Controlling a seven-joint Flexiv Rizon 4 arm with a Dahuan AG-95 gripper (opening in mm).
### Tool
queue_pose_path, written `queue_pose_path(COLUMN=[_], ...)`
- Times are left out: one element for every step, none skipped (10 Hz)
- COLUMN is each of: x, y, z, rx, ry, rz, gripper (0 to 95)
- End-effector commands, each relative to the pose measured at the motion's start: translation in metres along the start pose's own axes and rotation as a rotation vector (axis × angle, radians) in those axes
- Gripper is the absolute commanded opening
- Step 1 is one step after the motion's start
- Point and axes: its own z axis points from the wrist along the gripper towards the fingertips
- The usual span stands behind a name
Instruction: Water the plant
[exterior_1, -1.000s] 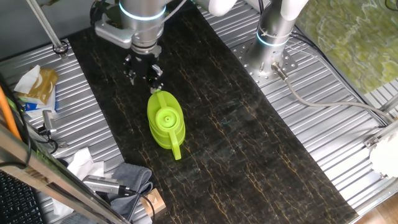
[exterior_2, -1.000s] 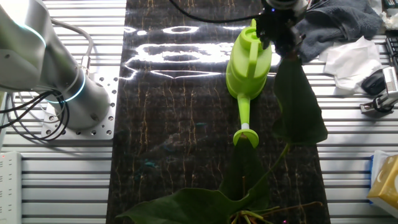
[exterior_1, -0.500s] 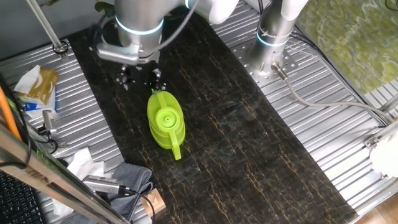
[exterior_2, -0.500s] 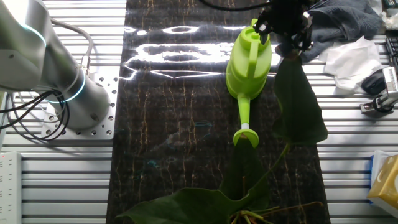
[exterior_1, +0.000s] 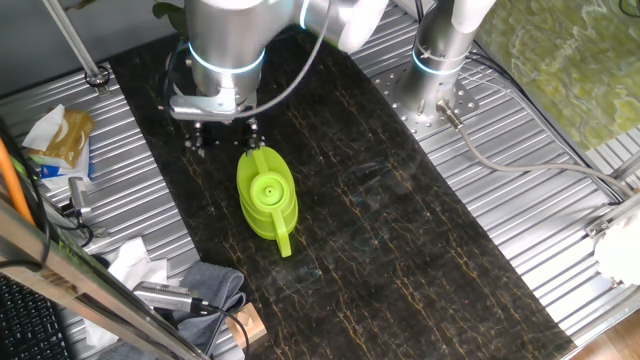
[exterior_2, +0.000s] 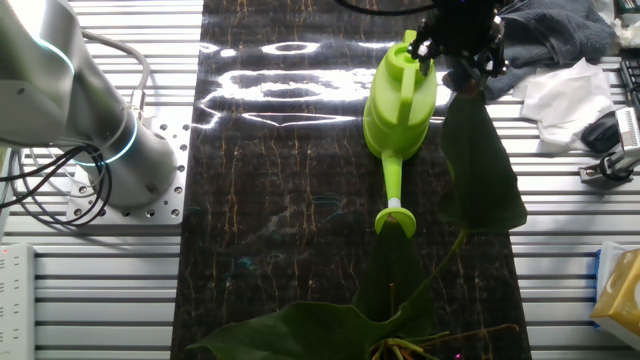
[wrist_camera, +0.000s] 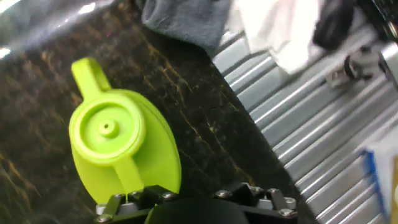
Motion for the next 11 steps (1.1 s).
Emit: queue_pose_path(x=[-0.002, -0.0022, -0.0022, -0.0023, -0.0023, -0.0023, -0.0024, -0.0024, -0.0024, -0.0024, -0.0024], y=[0.0001, 0.0001, 0.0001, 0.0001, 0.0001, 0.0001, 0.0002, 0.0002, 0.0002, 0.0002, 0.0002], z=[0.0047, 0.0054, 0.0055, 0.0055, 0.0055, 0.0055, 0.0055, 0.0055, 0.0055, 0.0055, 0.0055], rx=[-0.053, -0.082, -0.107, -0.113, -0.119, -0.127, -0.134, -0.135, -0.137, -0.136, -0.135], ry=[-0.028, -0.03, -0.03, -0.032, -0.034, -0.036, -0.042, -0.043, -0.04, -0.04, -0.04], rz=[0.041, 0.055, 0.058, 0.053, 0.048, 0.05, 0.053, 0.056, 0.066, 0.068, 0.067], gripper=[95.0, 95.0, 95.0, 95.0, 95.0, 95.0, 95.0, 95.0, 95.0, 95.0, 95.0])
